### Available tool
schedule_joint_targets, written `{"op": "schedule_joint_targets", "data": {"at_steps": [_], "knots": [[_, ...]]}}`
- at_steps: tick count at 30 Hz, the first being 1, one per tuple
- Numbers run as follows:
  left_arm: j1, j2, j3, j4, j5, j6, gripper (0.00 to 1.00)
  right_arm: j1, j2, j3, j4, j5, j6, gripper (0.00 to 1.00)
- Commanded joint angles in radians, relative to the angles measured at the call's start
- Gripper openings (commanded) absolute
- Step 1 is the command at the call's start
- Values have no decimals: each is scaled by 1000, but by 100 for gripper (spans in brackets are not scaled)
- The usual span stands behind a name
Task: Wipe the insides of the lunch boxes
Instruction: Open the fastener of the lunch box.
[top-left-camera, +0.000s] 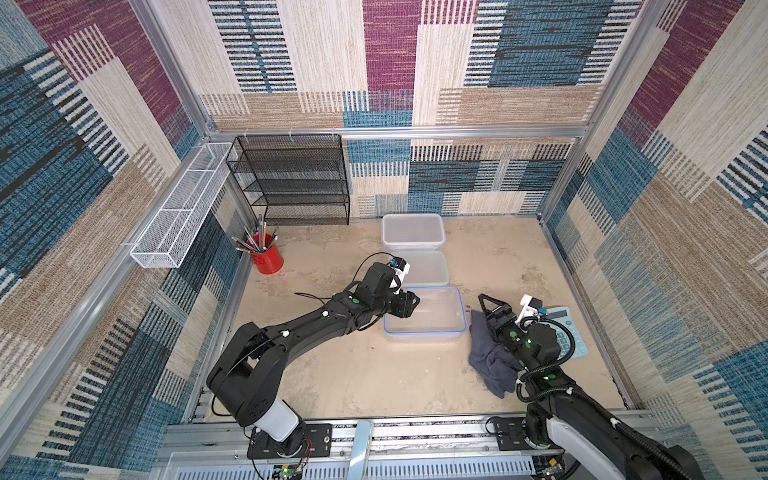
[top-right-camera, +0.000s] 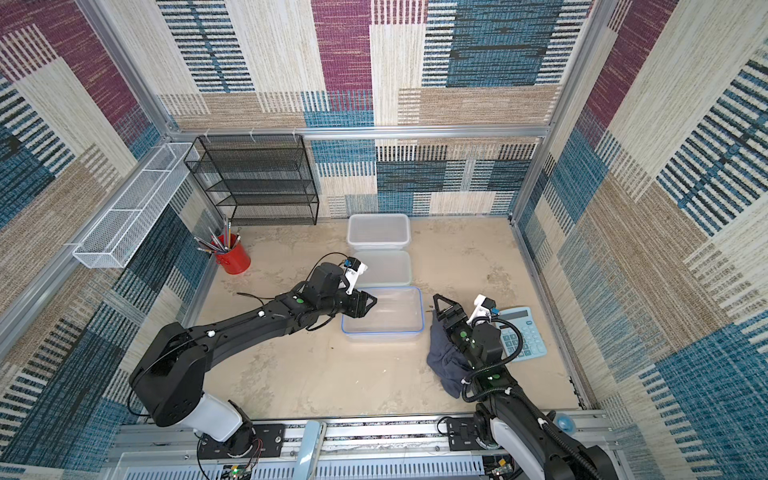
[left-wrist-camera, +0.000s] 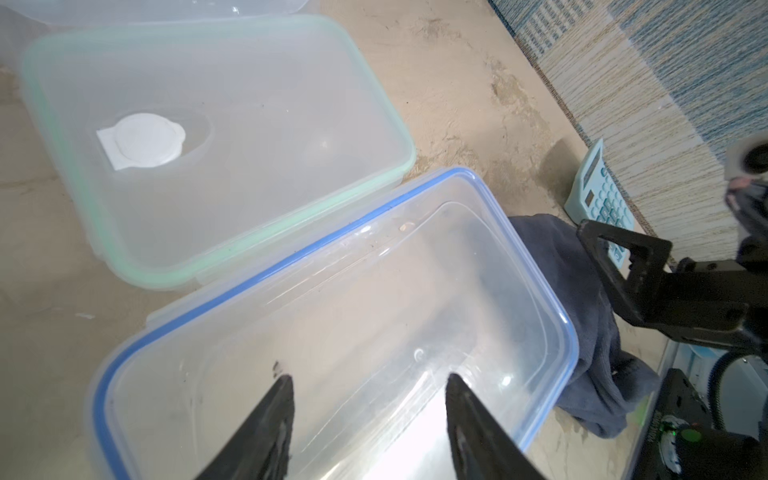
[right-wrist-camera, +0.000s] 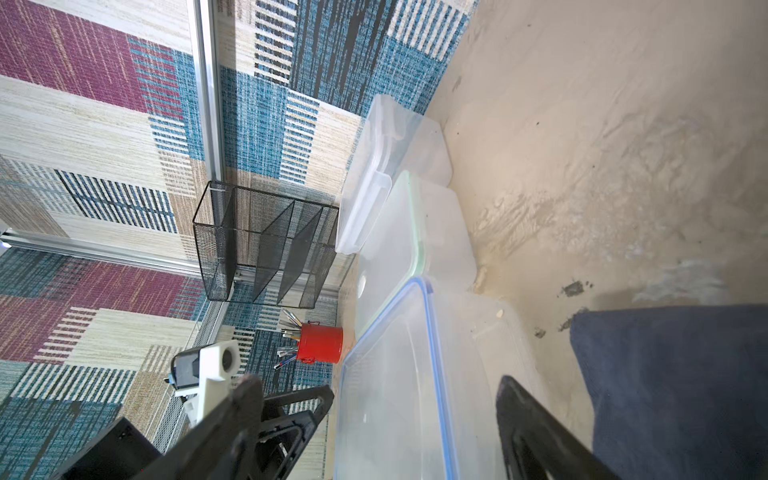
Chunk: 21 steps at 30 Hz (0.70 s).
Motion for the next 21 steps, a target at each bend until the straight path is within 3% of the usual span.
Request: {"op": "schedule_joint_targets", "data": {"at_steps": [1, 21], "knots": [[-7, 21, 20, -28, -11, -13, 59, 3, 7, -3, 19, -4, 36, 89], [-35, 159, 125, -283, -61, 2, 56, 50, 254, 28, 188, -134, 153, 91]]}}
